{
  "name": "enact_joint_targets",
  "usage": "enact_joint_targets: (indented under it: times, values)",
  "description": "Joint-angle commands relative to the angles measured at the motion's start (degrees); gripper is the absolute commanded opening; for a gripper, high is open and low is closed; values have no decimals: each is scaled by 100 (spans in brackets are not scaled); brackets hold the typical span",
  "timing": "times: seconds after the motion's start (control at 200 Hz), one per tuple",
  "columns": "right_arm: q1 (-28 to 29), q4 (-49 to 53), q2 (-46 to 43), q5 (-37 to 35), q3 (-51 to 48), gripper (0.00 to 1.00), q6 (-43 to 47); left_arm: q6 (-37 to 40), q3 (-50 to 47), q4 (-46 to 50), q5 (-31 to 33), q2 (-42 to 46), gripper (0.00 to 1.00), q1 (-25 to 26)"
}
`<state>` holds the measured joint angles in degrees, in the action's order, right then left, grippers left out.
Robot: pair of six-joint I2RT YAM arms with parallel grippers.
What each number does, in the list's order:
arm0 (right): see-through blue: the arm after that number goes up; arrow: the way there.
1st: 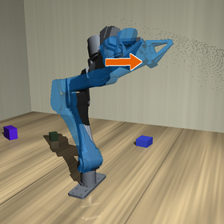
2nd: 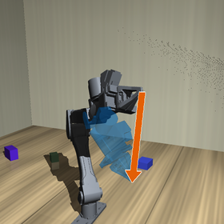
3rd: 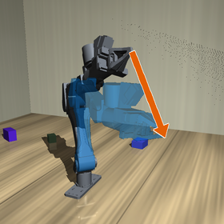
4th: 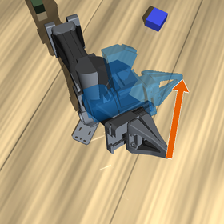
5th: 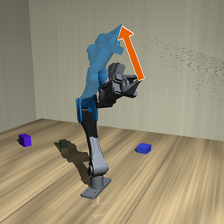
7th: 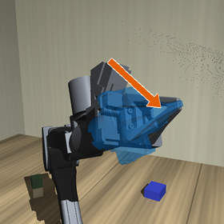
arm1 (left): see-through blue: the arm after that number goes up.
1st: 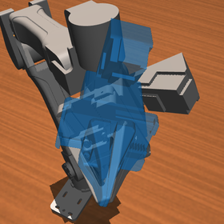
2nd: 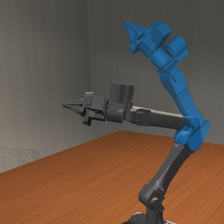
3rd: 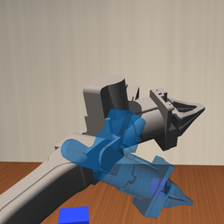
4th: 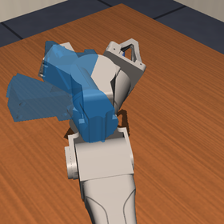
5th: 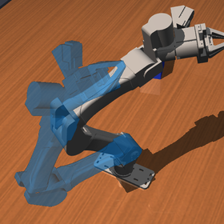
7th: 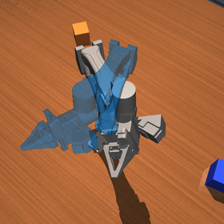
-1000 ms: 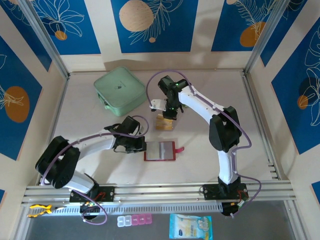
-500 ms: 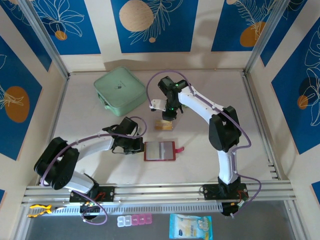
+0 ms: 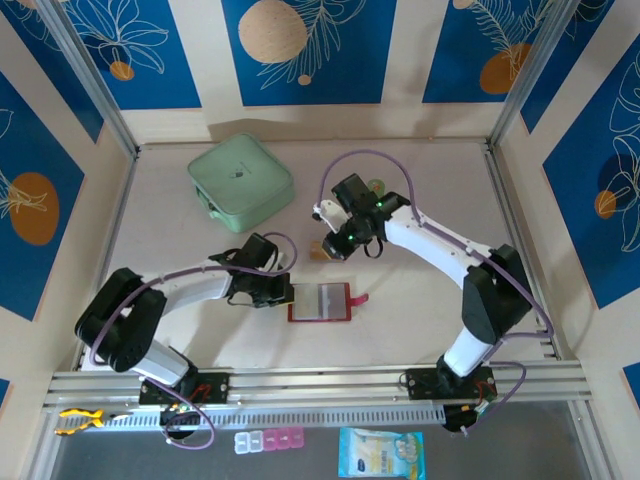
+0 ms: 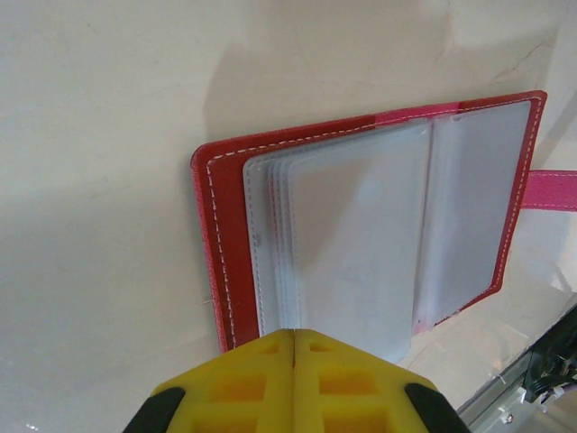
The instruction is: Take the credit cards out of the card holder
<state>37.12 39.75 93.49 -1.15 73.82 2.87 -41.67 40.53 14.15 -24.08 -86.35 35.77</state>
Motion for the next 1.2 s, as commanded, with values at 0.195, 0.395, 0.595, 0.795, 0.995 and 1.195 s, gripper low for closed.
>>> enact_joint_targets:
  times: [0.195, 0.395, 0.595, 0.795, 0.995, 1.195]
  values:
    - [180, -1504, -892, 731, -1389, 17, -3353, 147, -79, 154, 118, -135, 1, -13]
    - [208, -1483, -960, 963, -1741, 16, -4242, 98, -212, 99, 122, -101, 0, -13]
    - [267, -2080, -840, 1524, -2180, 27, -4792, 98, -257, 61, 89, -153, 0, -16]
    - [418, -2585, -567, 1842, -2367, 37, -5165, 98, -256, 78, 115, -190, 0, -10]
    - [534, -2847, -183, 2081, -2331, 47, -5306, 98, -222, 101, 149, -199, 0, -13]
    - [649, -2884, 180, 2168, -2164, 45, -5305, 115, -221, 132, 158, -198, 0, -14]
